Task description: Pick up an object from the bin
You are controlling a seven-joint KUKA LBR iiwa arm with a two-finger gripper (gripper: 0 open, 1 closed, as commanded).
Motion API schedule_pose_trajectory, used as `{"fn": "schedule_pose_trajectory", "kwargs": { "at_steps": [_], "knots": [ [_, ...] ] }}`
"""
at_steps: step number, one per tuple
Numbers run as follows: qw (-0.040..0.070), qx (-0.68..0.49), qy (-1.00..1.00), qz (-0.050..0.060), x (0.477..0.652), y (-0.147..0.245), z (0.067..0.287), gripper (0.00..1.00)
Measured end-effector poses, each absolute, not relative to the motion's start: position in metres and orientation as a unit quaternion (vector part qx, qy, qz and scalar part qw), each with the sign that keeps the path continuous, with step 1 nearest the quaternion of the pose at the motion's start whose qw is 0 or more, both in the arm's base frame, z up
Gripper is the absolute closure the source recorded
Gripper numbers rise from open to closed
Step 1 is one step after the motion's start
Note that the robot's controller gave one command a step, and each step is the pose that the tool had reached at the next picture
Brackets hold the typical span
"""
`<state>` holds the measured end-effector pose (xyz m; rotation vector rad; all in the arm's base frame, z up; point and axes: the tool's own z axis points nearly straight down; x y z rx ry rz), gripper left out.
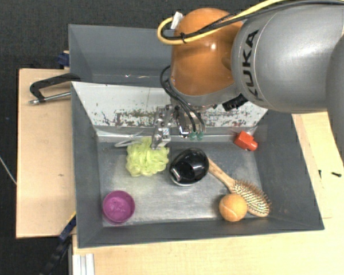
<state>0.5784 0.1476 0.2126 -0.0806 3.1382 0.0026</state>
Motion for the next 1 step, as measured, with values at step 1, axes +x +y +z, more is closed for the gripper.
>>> {"fn": "schedule_pose_trajectory", "kwargs": {
  "at_steps": [1],
  "knots": [
    [0.001,-0.035,0.999,0.001,0.5661,0.1349,0.279,1.0]
  ]
}}
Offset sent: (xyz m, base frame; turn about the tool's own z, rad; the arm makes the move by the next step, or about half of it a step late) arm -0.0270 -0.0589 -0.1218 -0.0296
